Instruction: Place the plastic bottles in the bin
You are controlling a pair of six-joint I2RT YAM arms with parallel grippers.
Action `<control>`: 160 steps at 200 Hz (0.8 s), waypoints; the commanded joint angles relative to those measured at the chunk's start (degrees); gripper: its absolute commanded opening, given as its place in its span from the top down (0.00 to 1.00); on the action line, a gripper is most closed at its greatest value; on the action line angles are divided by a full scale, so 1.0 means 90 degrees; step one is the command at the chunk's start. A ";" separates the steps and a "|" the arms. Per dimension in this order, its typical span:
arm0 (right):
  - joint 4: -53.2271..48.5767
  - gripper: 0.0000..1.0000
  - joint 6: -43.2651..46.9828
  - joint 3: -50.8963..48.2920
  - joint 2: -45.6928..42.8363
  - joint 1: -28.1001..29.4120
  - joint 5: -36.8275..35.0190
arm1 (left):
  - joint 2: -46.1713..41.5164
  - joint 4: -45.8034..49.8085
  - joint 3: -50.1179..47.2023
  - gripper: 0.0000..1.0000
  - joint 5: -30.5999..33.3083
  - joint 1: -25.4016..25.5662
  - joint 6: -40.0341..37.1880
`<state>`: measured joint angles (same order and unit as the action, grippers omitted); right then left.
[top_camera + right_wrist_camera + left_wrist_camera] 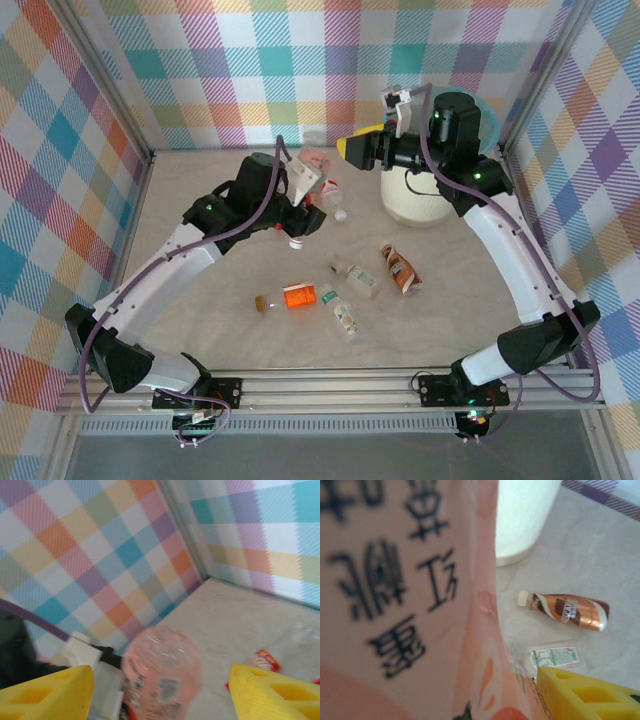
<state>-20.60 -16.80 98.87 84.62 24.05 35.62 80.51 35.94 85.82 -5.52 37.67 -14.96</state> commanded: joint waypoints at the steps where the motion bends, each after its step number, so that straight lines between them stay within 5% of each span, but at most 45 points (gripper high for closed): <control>1: 0.0243 0.27 -0.0165 0.0016 0.0163 0.0013 0.1086 | -0.0244 -0.0584 -0.0023 0.44 -0.0635 0.0023 -0.0278; 160: -0.0075 0.27 -0.0244 0.0335 0.0852 0.0086 0.3104 | -0.0317 -0.0456 0.0196 0.44 -0.2497 0.0031 -0.0513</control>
<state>-21.91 -18.90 100.20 91.57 24.18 58.70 78.46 31.92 85.71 -23.92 37.74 -17.87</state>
